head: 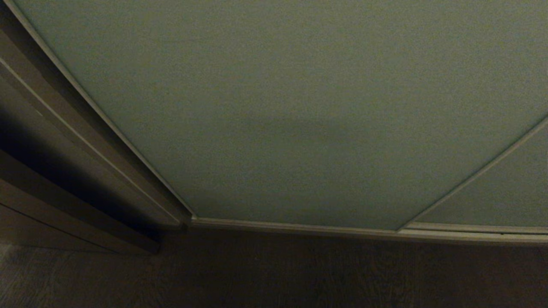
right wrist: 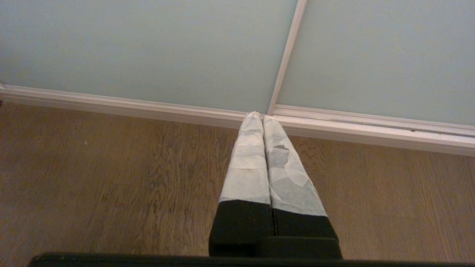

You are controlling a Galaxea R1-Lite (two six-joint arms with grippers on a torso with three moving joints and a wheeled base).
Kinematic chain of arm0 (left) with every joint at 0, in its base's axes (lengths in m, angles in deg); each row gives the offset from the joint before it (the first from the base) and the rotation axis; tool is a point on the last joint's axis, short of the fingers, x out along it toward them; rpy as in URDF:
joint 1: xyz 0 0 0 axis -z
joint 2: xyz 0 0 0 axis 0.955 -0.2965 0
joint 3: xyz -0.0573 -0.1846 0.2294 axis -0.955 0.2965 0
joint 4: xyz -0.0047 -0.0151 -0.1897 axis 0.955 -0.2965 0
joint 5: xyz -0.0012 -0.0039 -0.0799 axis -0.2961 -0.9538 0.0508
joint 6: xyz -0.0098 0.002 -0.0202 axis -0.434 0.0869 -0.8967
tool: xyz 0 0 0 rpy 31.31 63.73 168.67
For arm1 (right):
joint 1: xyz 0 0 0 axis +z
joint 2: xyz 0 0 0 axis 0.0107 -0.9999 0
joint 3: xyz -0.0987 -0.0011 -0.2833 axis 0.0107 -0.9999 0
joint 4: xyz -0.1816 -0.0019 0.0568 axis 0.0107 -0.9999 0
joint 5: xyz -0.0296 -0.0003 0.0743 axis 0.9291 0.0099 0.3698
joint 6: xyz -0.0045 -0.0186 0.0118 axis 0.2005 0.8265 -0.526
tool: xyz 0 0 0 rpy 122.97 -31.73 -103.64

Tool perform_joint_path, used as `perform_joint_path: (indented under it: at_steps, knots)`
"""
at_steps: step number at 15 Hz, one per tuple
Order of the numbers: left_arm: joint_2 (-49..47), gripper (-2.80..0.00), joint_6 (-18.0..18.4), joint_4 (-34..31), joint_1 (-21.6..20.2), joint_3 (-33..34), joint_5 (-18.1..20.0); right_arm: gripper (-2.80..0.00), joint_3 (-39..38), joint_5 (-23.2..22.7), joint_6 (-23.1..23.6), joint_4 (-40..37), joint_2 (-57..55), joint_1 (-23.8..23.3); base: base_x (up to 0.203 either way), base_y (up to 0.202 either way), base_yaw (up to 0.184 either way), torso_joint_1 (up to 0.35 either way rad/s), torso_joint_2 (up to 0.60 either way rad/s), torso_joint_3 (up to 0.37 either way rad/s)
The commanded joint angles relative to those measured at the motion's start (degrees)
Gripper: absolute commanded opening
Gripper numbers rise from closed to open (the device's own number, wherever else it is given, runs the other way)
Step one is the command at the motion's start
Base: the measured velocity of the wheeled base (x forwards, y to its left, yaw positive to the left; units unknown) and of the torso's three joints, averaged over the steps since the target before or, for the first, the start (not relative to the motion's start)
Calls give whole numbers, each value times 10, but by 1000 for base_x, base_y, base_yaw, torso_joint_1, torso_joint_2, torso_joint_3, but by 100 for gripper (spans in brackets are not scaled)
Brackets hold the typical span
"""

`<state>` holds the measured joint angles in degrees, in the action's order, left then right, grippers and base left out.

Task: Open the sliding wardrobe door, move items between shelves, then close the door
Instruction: Open the door

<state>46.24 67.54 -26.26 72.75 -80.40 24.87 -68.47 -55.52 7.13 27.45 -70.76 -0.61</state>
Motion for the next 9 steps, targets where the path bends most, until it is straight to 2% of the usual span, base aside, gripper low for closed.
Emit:
perform_joint_path:
  at_steps: [1,3,6,7,9]
  knots:
    - [-67,-280,-1,-1,0,-84,-22,-280,-1,0,1,0,0,0,0,0,0,0,0,0]
    - [-119,-280,2,0,1,-162,-58,-280,-1,0,1,0,0,0,0,0,0,0,0,0]
    - [-224,-280,4,27,-5,-230,-92,-280,-1,0,0,0,0,0,0,0,0,0,0,0]
    - [-266,-280,3,55,-15,-250,-100,-280,-1,0,0,0,0,0,0,0,0,0,0,0]
    - [-348,-280,-1,117,-59,-299,-96,-280,-1,0,0,0,0,0,0,0,0,0,0,0]
